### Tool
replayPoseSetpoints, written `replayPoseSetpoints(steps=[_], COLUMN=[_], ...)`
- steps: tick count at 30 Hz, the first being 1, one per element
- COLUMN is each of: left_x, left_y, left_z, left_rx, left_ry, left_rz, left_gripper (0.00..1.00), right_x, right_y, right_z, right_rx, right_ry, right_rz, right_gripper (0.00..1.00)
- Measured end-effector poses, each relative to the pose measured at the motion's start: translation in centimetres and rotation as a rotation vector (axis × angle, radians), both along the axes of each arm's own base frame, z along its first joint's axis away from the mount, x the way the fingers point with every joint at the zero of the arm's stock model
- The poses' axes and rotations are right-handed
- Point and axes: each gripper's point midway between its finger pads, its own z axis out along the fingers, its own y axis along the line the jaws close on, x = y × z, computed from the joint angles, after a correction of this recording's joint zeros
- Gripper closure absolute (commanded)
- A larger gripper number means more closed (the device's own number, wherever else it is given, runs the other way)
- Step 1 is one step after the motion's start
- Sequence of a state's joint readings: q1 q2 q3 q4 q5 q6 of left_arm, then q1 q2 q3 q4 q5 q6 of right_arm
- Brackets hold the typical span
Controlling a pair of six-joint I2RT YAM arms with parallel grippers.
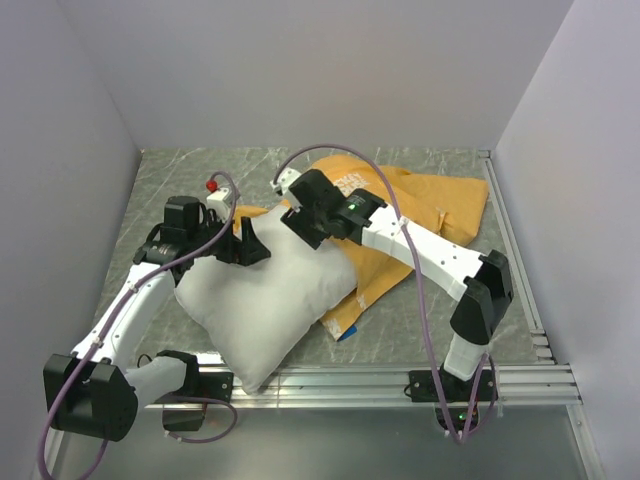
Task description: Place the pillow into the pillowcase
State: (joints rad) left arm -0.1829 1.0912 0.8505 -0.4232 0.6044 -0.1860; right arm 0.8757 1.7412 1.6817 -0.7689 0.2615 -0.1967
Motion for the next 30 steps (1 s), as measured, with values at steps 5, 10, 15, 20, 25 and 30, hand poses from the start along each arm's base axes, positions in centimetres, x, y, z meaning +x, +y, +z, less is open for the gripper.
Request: replayPoseSetpoints(steps=[5,10,15,20,25,30], left_x=[0.2,0.8,1.5,2.6,3.2,3.3], left_y=[0.2,0.7,1.1,1.0,-0.2,-2.0], left_z=[-0.1,-0.7,-1.7,-3.4,-4.7,-3.2], left_rx=[0.000,0.011,0.018,0.015,-0.041,-0.182], left_ry=[0.016,0.029,0.046,0.104,0.176,0.186], left_rz=[0.037,0.089,0.142,0.168,0.142,0.101], left_gripper=[0.08,0.11,0.18,0.32,0.69,1.00], right_x=[0.1,1.9,3.3,3.5,2.5,-1.1], right_y=[0.6,-0.3,-1.3,-1.8,-0.7,3.7], right_z=[-1.4,-2.5,-2.1,-1.9,-1.0,1.5], right_rx=[-0.096,-0.168,-0.191,-0.201,-0.132,0.090], right_ry=[-0.042,-0.119,-0.166,-0.165,-0.097,0.096], right_rz=[0.010,-0.026,-0.063,-0.078,-0.039,0.134], right_gripper=[0.27,0.46,0.67,1.00,1.00,1.00])
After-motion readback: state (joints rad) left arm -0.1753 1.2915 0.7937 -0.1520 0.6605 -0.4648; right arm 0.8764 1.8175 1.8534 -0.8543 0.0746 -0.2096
